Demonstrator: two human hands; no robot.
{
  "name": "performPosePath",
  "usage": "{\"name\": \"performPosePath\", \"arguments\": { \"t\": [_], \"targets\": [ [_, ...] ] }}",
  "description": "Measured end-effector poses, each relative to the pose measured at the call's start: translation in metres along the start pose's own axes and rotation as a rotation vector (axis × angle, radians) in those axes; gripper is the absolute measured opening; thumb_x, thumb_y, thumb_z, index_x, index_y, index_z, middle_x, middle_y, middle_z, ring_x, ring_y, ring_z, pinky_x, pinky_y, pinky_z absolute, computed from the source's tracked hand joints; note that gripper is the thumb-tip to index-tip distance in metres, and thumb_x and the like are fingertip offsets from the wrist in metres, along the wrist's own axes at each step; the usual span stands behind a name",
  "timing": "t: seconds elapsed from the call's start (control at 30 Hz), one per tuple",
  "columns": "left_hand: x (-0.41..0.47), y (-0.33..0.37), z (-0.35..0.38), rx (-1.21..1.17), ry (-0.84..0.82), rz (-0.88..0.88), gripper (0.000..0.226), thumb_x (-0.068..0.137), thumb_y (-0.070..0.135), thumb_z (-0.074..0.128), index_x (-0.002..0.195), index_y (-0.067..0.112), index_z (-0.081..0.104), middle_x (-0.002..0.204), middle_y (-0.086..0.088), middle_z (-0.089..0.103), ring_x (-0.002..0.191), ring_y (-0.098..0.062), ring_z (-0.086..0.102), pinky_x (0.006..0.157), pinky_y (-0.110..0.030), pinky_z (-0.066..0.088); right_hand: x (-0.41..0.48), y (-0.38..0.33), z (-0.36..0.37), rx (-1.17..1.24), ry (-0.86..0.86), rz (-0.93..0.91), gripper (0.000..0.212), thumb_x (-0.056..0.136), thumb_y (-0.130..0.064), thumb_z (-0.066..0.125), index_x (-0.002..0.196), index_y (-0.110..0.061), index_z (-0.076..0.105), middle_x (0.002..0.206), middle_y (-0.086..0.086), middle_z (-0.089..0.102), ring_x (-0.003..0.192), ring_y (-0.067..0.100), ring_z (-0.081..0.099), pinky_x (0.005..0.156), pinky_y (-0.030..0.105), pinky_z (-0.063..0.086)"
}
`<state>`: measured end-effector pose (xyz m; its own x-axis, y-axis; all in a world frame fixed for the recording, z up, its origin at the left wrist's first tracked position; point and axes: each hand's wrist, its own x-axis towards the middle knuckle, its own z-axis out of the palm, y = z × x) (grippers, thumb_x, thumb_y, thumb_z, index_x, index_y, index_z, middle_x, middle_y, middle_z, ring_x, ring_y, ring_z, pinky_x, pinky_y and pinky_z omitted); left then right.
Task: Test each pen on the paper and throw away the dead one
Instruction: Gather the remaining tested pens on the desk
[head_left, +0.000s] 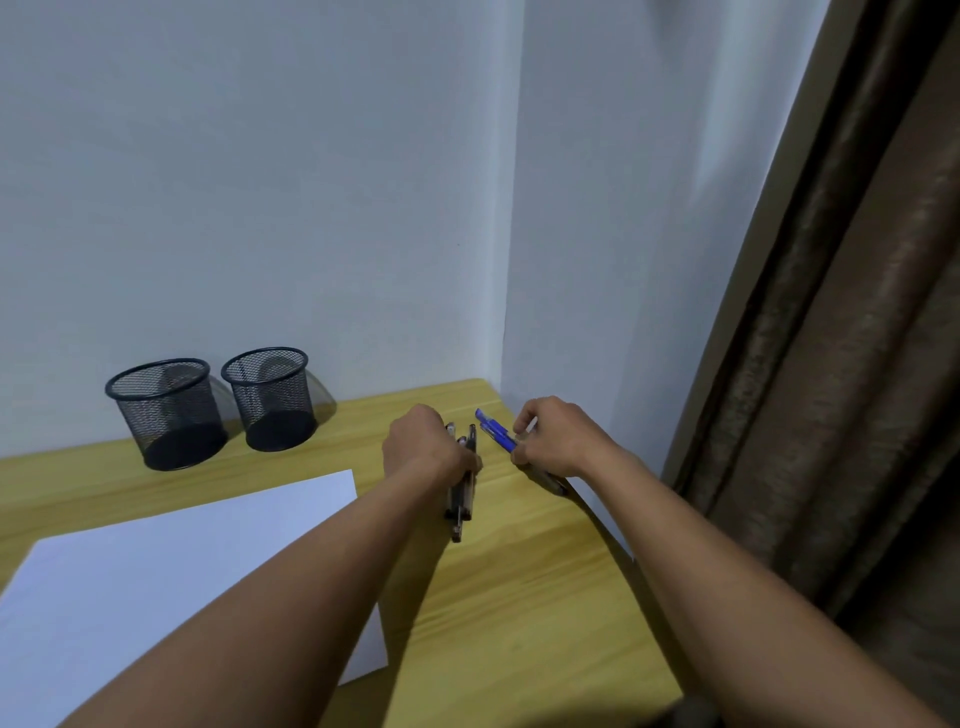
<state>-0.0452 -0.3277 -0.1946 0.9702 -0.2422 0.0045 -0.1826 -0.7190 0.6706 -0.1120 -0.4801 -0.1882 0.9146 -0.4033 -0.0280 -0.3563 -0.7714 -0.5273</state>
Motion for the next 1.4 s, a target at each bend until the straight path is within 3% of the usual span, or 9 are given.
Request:
{"name": "performPosePath", "arguments": {
  "t": [0.1, 0.3, 0.47, 0.67, 0.87, 0.97, 1.17, 1.27, 1.4],
  "targets": [
    [0.003, -0.002, -0.006, 0.015, -0.067, -0.05, 0.049, 0.056, 0.04, 0.093, 0.081, 0.008, 0.066, 0.08, -0.003, 0.069, 0.071, -0.019, 0.062, 0.053, -0.026, 0.042, 0.002, -0.005, 0.001, -0.004, -0.045, 0.047, 0.042, 0.084, -0.013, 0.075, 0.126, -0.011, 0.069, 0.122, 0.009, 0.068, 0.107, 0.026, 0.065, 0.092, 0.04, 0.057],
    [0.001, 0.005, -0.013, 0.069, -0.163, -0.111, 0.053, 0.054, 0.045, 0.094, 0.085, 0.009, 0.071, 0.081, -0.005, 0.072, 0.078, -0.022, 0.069, 0.057, -0.028, 0.049, 0.007, -0.007, 0.003, 0.028, -0.055, 0.11, 0.021, 0.082, -0.017, 0.076, 0.099, -0.004, 0.077, 0.103, 0.013, 0.076, 0.093, 0.028, 0.073, 0.085, 0.044, 0.061],
    [-0.001, 0.014, -0.017, 0.178, -0.178, -0.064, 0.047, 0.059, 0.043, 0.092, 0.078, 0.011, 0.064, 0.085, -0.004, 0.07, 0.078, -0.021, 0.067, 0.054, -0.027, 0.043, 0.005, -0.013, 0.003, -0.029, -0.034, 0.15, 0.02, 0.076, -0.018, 0.077, 0.089, -0.005, 0.066, 0.081, 0.01, 0.066, 0.076, 0.025, 0.068, 0.059, 0.035, 0.05],
    [0.0, 0.019, -0.016, 0.277, -0.207, -0.022, 0.044, 0.067, 0.038, 0.089, 0.073, 0.011, 0.054, 0.087, -0.005, 0.066, 0.085, -0.023, 0.066, 0.062, -0.029, 0.047, 0.006, -0.013, -0.002, -0.049, -0.065, 0.194, 0.017, 0.074, -0.014, 0.077, 0.083, -0.005, 0.065, 0.078, 0.01, 0.067, 0.068, 0.025, 0.067, 0.066, 0.036, 0.057],
    [-0.004, 0.023, -0.013, 0.365, -0.16, 0.103, 0.03, 0.09, 0.024, 0.066, 0.07, 0.013, 0.046, 0.096, -0.008, 0.063, 0.086, -0.026, 0.059, 0.067, -0.028, 0.044, 0.003, -0.01, -0.008, -0.066, -0.036, 0.223, 0.011, 0.082, -0.01, 0.066, 0.078, -0.007, 0.056, 0.073, 0.01, 0.061, 0.064, 0.026, 0.061, 0.059, 0.033, 0.049],
    [-0.009, 0.024, -0.016, 0.387, -0.163, 0.141, 0.024, 0.093, 0.017, 0.056, 0.073, 0.016, 0.042, 0.091, -0.006, 0.053, 0.099, -0.029, 0.06, 0.071, -0.028, 0.041, -0.001, -0.008, -0.013, 0.013, -0.028, 0.239, 0.018, 0.084, -0.008, 0.066, 0.071, -0.008, 0.054, 0.067, 0.009, 0.059, 0.055, 0.023, 0.057, 0.052, 0.027, 0.046],
    [-0.004, 0.011, -0.03, 0.387, -0.167, 0.163, 0.007, 0.089, 0.012, 0.056, 0.085, 0.012, 0.049, 0.087, -0.006, 0.052, 0.086, -0.027, 0.052, 0.07, -0.029, 0.042, -0.012, -0.014, -0.029, 0.327, 0.007, 0.208, 0.007, 0.088, 0.0, 0.069, 0.082, 0.003, 0.07, 0.079, 0.016, 0.07, 0.069, 0.027, 0.068, 0.08, 0.042, 0.062],
    [0.0, 0.007, -0.039, 0.279, -0.142, 0.155, 0.009, 0.085, 0.011, 0.059, 0.077, 0.01, 0.055, 0.078, -0.006, 0.056, 0.084, -0.028, 0.059, 0.064, -0.03, 0.041, -0.016, -0.026, -0.035, 0.446, 0.057, 0.179, 0.013, 0.089, 0.002, 0.068, 0.099, 0.01, 0.072, 0.085, 0.017, 0.072, 0.073, 0.026, 0.07, 0.081, 0.043, 0.064],
    [0.007, 0.002, -0.066, -0.046, -0.036, 0.178, 0.007, 0.078, 0.014, 0.069, 0.084, 0.011, 0.072, 0.083, -0.01, 0.072, 0.084, -0.029, 0.068, 0.069, -0.031, 0.05, -0.02, -0.051, -0.041, 0.564, 0.084, 0.112, 0.008, 0.088, 0.005, 0.071, 0.092, -0.002, 0.07, 0.092, 0.019, 0.075, 0.077, 0.026, 0.073, 0.081, 0.043, 0.064]
  ]
}}
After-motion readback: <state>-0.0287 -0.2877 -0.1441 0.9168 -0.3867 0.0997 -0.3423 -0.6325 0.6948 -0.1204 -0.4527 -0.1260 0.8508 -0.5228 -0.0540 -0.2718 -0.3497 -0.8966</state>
